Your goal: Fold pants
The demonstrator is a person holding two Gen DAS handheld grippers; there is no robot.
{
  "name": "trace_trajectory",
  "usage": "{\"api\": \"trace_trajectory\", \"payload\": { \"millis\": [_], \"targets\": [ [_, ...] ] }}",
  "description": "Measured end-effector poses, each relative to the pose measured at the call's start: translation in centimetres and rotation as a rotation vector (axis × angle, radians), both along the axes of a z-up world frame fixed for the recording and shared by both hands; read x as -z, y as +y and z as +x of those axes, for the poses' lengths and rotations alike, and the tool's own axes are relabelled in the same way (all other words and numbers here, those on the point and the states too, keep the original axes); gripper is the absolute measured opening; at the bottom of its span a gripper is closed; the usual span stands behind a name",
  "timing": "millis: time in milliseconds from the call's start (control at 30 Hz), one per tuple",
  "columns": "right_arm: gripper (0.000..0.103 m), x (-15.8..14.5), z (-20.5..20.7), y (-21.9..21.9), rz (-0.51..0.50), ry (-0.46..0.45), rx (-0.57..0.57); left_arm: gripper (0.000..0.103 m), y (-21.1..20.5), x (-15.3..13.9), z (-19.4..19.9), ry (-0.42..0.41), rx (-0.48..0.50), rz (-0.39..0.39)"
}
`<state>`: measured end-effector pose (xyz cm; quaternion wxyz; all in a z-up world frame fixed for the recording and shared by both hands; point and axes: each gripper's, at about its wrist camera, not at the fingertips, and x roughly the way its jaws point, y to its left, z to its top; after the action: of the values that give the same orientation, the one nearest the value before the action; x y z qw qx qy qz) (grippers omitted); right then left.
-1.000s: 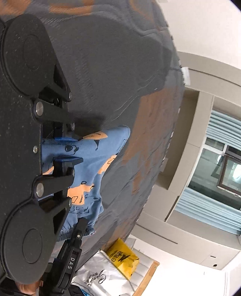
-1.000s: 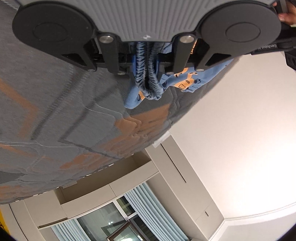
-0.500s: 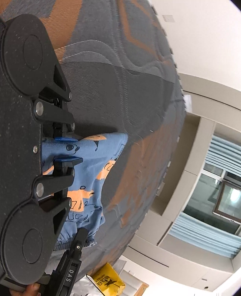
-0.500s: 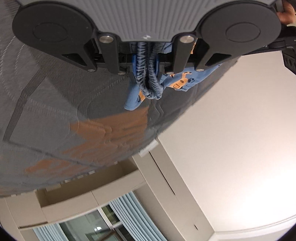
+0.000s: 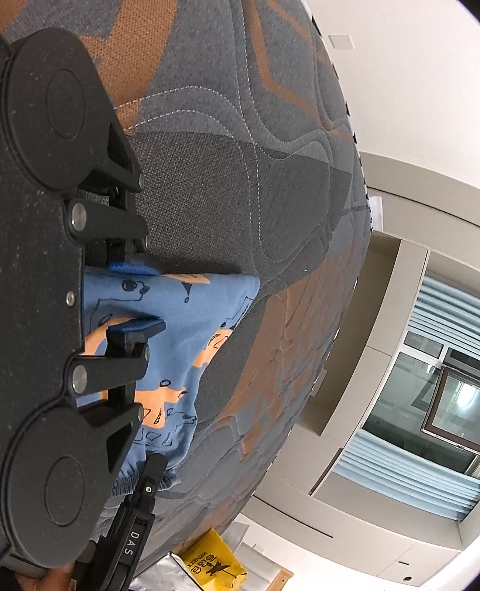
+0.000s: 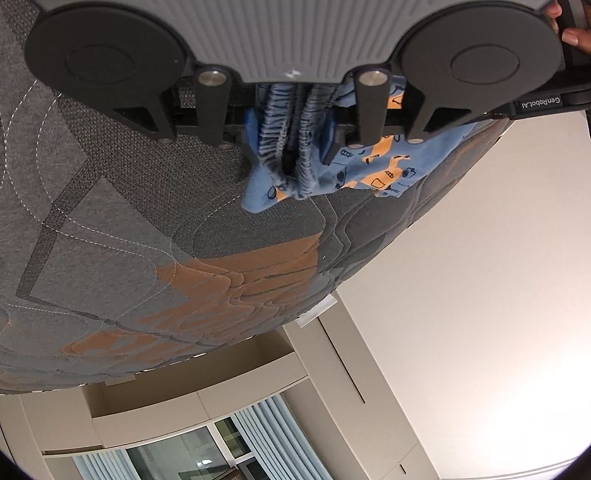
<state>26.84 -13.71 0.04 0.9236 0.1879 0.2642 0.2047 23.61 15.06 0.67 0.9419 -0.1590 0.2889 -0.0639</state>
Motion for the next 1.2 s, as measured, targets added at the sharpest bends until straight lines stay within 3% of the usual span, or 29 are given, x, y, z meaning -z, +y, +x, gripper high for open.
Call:
{"api": "trace_trajectory", "payload": {
  "millis": [267,433,700,1067,1200],
  "targets": [
    [0.086,0.0,-1.8,-0.2,0.002,-0.041,0.029,0.081,-0.5,-0.9,-2.8,-0.050,-0.078,0.012],
    [0.100,0.0,-4.3,-1.1,0.069,-0.063,0.033,0.098,-1.4,-1.1,-5.6,-0.070,-0.101,0.031],
    [0.103,-1.1,-10.5,-1.5,0.062,-0.119,0.023,0.102,-3.0,-2.3,-11.9,-0.129,-0.076,0.107],
    [0.103,-1.6,-22.2,0.7,-0.169,-0.204,0.063,0.102,-3.5,-1.6,-21.2,-0.191,-0.086,0.228],
    [0.103,-1.2,-25.4,1.8,-0.238,-0.213,0.097,0.102,-3.3,-0.7,-23.5,-0.184,-0.092,0.238]
  ]
}}
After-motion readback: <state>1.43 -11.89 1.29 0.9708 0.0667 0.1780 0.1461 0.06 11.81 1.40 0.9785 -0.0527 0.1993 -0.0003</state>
